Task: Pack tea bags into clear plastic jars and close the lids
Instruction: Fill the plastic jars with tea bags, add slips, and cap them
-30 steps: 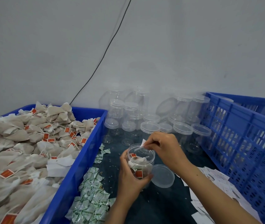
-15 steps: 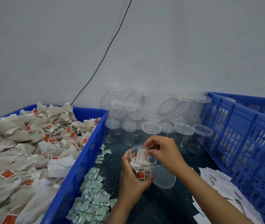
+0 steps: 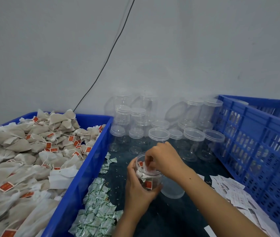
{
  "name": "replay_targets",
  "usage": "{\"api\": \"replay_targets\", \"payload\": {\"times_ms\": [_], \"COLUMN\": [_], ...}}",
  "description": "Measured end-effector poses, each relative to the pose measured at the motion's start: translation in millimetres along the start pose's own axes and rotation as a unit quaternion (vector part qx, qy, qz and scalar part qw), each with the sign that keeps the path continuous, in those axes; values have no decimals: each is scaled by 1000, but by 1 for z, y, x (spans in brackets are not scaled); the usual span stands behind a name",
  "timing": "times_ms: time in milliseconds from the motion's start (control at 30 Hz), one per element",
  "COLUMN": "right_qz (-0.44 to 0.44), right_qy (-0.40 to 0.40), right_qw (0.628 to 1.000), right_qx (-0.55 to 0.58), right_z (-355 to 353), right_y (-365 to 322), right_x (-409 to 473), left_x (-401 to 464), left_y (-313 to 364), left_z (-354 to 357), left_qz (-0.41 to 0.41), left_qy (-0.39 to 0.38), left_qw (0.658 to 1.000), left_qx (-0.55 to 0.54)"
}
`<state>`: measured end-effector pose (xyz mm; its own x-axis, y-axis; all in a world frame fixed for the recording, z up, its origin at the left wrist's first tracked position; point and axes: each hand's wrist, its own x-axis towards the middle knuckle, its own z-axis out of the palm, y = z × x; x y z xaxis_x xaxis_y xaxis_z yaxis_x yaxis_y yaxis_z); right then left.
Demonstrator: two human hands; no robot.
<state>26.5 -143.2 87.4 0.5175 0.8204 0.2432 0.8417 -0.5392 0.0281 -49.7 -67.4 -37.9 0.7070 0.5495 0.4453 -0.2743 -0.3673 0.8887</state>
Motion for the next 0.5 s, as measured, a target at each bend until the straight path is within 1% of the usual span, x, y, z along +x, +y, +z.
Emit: {"api": "replay_targets", "payload": {"times_ms": [67, 133, 200, 267, 333, 367, 433, 467, 500], "right_qz": [-25, -52, -82, -85, -37, -6, 48, 84, 123], "right_qy": [-59, -84, -83, -58, 14, 71, 207, 258, 281], "right_qw": [997, 992, 990, 995, 992, 978, 914, 882, 862], "right_qx": [-52, -77, -72, -10, 117, 198, 345, 386, 405], "right_z": [-2, -3, -2, -1, 2, 4, 14, 22, 32], "right_y": [2, 3, 5, 9, 20, 26, 38, 42, 46], "right_x": [4, 5, 4, -1, -9, -14, -29, -37, -45], "left_x": [0, 1, 0, -1, -2, -2, -1, -1, 0], "left_y": [0, 1, 3, 4, 4, 4, 4, 4, 3], "left_z": [0, 1, 1, 0, -1, -1, -2, -1, -1], "left_qz": [-1, -2, 2, 6, 6, 5, 6, 6, 7], "left_qy": [-2, -2, 0, 0, 4, 6, 8, 8, 8], "left_qw": [1000, 1000, 1000, 1000, 1000, 1000, 1000, 1000, 1000], "left_qx": [0, -1, 1, 6, 4, 4, 5, 4, 4]}}
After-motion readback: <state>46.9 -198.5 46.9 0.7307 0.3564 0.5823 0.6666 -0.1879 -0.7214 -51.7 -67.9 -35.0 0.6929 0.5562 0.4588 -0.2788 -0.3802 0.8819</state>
